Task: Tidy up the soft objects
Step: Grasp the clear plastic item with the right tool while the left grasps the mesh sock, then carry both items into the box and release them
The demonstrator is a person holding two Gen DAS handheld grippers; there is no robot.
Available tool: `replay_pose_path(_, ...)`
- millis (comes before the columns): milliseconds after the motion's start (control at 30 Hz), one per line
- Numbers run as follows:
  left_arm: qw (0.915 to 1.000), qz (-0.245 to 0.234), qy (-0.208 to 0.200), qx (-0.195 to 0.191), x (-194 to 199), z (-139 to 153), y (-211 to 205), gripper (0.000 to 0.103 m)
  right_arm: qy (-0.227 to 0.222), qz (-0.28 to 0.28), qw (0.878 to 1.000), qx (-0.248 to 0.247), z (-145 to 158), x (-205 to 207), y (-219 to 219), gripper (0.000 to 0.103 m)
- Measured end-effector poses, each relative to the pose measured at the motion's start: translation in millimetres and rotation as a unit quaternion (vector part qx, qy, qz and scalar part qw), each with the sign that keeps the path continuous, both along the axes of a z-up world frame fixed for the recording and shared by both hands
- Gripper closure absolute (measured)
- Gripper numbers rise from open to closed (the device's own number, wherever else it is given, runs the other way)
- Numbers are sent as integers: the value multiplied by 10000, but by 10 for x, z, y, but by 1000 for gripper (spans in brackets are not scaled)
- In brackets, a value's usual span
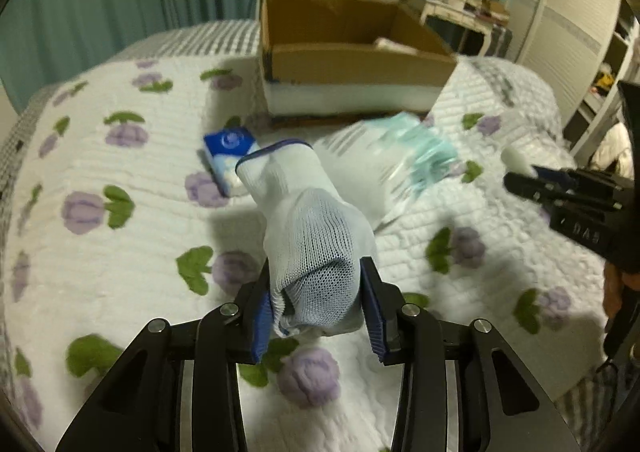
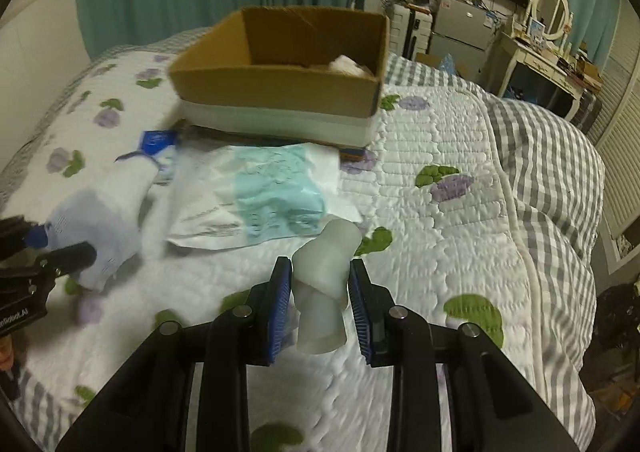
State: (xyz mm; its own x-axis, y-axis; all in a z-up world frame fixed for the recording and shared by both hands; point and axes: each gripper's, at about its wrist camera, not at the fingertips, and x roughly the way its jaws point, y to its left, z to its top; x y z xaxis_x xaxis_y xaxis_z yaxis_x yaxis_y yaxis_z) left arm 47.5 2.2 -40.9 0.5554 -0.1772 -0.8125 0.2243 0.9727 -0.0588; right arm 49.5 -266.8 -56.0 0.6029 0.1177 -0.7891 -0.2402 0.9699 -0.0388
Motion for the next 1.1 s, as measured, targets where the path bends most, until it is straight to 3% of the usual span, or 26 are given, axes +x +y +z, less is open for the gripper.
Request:
replay_pose_path(333,9975,-128,-682,-123,-229,734,-73,66,-545,430,9974,210,629,-383,207,74)
replay_pose_path(567,9936,-166,-1086,-260,-48,1146,-125,66,-1006,695,9921,278,1123,-340,359,74)
replay_pose_path(867,9891,-116,-1413,-396,589,1417,-129,66,-1432,834,9860,174,1584,238,480,74)
replay_pose_path(1100,9884,10,-1515,-130,1257,1458,-188,66,-1628,772,9834,231,1753,870,532,74)
